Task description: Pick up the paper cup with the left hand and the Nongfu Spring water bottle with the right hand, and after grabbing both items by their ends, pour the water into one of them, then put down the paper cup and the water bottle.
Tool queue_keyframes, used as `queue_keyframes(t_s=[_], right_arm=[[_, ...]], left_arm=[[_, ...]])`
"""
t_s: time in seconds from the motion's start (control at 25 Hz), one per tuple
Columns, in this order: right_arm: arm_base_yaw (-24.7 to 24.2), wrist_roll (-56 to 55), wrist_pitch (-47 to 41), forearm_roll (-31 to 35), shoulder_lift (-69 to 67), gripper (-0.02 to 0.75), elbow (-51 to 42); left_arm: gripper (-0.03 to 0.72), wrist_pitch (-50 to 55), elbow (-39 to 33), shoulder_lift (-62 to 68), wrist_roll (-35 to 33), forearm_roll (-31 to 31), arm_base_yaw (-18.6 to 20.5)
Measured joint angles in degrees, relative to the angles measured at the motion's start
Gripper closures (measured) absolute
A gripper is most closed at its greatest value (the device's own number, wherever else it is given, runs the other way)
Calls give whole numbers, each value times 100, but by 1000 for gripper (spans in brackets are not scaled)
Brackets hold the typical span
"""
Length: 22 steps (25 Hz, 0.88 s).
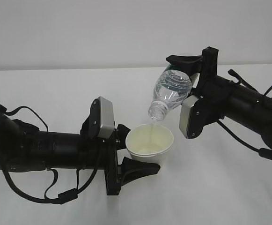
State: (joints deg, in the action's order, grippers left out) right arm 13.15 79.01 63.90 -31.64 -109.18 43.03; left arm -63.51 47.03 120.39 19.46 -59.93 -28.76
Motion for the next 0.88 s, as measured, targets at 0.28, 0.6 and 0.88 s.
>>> queue_keyframes(t_s=[0.28,0.6,0.88], right_arm=[[0,55,10,0,0,255,0],[0,72,10,0,0,255,0],[0,92,10,0,0,255,0]], left_arm=[[211,0,0,0,0,0,0],[211,0,0,0,0,0,0],[211,0,0,0,0,0,0]])
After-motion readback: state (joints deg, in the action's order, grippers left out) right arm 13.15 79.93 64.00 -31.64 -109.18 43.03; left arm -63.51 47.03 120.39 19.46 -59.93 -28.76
